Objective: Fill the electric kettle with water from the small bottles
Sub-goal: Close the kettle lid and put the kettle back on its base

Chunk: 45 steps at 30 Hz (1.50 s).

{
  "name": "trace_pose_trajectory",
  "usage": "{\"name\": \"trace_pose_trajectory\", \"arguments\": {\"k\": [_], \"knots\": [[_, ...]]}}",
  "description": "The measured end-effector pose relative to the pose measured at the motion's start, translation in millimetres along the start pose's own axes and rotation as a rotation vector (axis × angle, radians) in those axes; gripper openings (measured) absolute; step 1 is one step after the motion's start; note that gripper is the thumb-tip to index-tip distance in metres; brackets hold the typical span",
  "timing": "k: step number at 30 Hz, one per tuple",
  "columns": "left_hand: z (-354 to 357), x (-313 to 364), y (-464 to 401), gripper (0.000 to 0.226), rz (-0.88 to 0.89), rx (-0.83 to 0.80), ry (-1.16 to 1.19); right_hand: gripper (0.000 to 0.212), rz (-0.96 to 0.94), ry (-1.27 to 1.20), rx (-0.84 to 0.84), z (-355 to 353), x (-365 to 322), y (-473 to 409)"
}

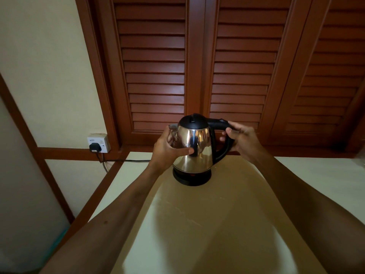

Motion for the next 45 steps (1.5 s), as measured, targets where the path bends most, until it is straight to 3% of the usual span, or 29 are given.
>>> {"name": "trace_pose_trajectory", "arguments": {"k": [18,23,29,45], "knots": [[7,-8,11,0.095,-0.001,-0.008,-0.036,0.041,0.054,0.022,0.029,-6,16,10],[9,-10,13,0.100,-0.032,-0.010,-0.033,0.024,0.126,-0.010,0.033,-2,12,12],[9,-10,14,0.099,-0.067,-0.021,-0.061,0.028,0.216,0.013,0.202,7,3,4],[7,-8,15,0.098,-0.060,-0.012,-0.169,0.032,0.220,0.079,0.236,9,6,6]]}}
Point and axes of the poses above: each hand's wrist, its own y-axis away from the middle knuckle, its own z-axis out of the palm, x = y × z, the point moved 7 cm from there along -y, towards the middle knuckle, and after that the axes turned 11 degrees about -y, right-handed, at the moved point
